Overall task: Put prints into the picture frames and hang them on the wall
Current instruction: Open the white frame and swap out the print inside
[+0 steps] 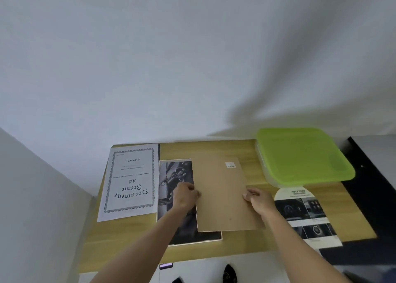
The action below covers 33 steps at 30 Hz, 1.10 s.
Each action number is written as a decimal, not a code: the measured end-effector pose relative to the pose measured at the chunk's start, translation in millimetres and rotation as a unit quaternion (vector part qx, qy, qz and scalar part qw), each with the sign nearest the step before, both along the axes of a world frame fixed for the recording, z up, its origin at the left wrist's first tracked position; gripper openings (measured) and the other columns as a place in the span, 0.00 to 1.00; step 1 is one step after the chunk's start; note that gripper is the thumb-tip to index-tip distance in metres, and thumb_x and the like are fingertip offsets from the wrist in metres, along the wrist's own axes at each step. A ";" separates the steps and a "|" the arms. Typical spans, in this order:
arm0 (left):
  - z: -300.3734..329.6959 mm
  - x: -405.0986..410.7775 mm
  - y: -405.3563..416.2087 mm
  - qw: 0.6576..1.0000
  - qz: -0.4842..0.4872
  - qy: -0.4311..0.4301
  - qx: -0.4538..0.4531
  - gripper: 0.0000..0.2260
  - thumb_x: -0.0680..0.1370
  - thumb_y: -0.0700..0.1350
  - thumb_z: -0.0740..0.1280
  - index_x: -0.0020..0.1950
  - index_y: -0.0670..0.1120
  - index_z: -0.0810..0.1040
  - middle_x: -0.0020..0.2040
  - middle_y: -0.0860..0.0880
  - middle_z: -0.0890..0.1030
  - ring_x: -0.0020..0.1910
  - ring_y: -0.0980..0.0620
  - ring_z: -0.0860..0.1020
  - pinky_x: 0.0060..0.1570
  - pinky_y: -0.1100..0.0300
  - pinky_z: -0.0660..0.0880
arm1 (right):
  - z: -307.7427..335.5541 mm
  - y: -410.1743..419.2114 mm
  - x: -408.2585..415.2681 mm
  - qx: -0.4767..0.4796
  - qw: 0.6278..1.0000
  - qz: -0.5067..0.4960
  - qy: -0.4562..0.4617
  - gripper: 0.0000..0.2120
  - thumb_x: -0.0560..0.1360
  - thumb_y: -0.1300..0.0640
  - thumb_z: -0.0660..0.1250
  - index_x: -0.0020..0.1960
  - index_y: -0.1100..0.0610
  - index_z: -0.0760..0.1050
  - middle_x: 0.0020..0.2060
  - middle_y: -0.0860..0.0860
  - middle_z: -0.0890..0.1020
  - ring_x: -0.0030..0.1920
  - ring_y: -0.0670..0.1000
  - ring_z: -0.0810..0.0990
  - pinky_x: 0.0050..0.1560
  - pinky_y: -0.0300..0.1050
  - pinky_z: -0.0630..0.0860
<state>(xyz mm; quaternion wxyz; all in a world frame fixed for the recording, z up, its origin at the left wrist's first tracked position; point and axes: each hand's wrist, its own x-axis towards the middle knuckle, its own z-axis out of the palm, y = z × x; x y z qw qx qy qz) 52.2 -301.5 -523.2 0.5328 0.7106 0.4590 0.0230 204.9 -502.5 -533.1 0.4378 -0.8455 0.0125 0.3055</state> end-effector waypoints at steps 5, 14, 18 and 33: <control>-5.1 40.6 -29.8 0.999 -0.011 0.028 0.011 0.03 0.73 0.39 0.71 0.40 0.42 0.85 0.40 0.46 0.84 0.42 0.47 0.81 0.45 0.56 0.78 | -7.2 -26.3 34.7 -0.042 0.999 0.011 -0.010 0.19 0.78 0.59 0.68 0.68 0.57 0.76 0.64 0.53 0.79 0.64 0.55 0.76 0.63 0.46 0.70; -18.4 94.6 -77.9 0.993 0.023 0.096 0.059 0.06 0.71 0.36 0.64 0.40 0.39 0.80 0.40 0.43 0.81 0.41 0.44 0.78 0.40 0.56 0.76 | -17.3 -49.3 72.1 -0.094 0.986 0.111 -0.077 0.21 0.80 0.62 0.63 0.73 0.60 0.69 0.70 0.54 0.73 0.69 0.56 0.73 0.64 0.40 0.67; -20.8 107.7 -97.3 0.985 0.006 0.135 0.110 0.10 0.71 0.35 0.62 0.49 0.37 0.78 0.53 0.39 0.78 0.48 0.43 0.75 0.45 0.56 0.71 | -26.5 -48.7 70.1 -0.121 0.967 0.188 -0.124 0.29 0.80 0.56 0.65 0.77 0.59 0.61 0.73 0.57 0.66 0.74 0.55 0.65 0.74 0.45 0.61; -19.8 114.6 -126.3 0.949 -0.122 0.217 0.194 0.14 0.75 0.32 0.60 0.59 0.40 0.74 0.69 0.43 0.63 0.66 0.41 0.65 0.56 0.50 0.72 | -41.6 -46.9 68.0 -0.255 0.877 0.315 -0.258 0.24 0.79 0.50 0.65 0.72 0.56 0.67 0.70 0.56 0.69 0.70 0.58 0.67 0.66 0.50 0.72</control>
